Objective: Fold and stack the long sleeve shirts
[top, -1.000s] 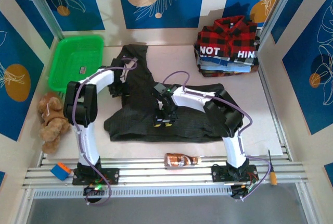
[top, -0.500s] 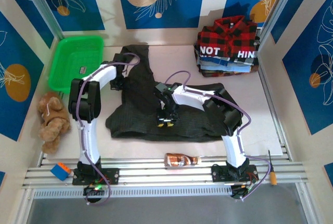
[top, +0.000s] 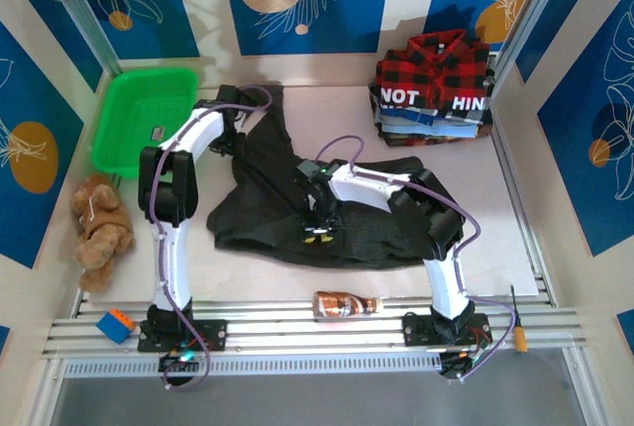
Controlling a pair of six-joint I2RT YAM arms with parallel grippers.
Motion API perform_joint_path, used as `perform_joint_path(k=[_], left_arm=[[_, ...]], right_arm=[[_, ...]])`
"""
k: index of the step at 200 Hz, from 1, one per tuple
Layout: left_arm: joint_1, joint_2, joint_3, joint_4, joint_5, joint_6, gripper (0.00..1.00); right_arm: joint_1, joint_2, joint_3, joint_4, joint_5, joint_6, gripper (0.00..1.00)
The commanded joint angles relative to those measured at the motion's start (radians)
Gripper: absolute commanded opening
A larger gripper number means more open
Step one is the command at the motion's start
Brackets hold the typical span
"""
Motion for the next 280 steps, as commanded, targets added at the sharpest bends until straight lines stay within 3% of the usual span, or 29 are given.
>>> perform_joint_path(k=[1, 14, 39, 62, 107, 198, 217, 245, 280], left_arm=[[0.03, -0.048, -0.013, 0.007, 0.016, -0.029, 0.5], [0.046, -0.1, -0.085, 0.044, 0.085, -0.099, 0.67], [0.065, -0.21, -0.241, 0.124, 0.248, -0.223, 0.69], [0.066, -0.249, -0.326, 0.147, 0.364, -0.288, 0.6], [0.067, -0.28, -0.476, 0.241, 0.483, -0.404, 0.34], [0.064, -0.238, -0.557, 0.273, 0.445, -0.469, 0.29], [0.063, -0.195, -0.537, 0.306, 0.464, -0.459, 0.23], [0.062, -0.164, -0.456, 0.25, 0.393, -0.382, 0.15], [0.058, -0.164, -0.321, 0.159, 0.262, -0.218, 0.13]], right_arm=[[0.003, 0.023, -0.047, -0.115, 0.057, -0.001, 0.35], [0.003, 0.024, -0.04, -0.117, 0.06, -0.004, 0.35], [0.0, 0.031, -0.024, -0.123, 0.059, -0.009, 0.35], [-0.001, 0.032, -0.022, -0.124, 0.059, -0.012, 0.35], [-0.005, 0.041, -0.027, -0.122, 0.054, -0.017, 0.35], [-0.011, 0.043, -0.035, -0.123, 0.056, -0.02, 0.35], [-0.012, 0.042, -0.04, -0.121, 0.056, -0.02, 0.35], [-0.013, 0.041, -0.039, -0.126, 0.055, -0.025, 0.35], [-0.013, 0.037, -0.049, -0.13, 0.059, -0.029, 0.35]])
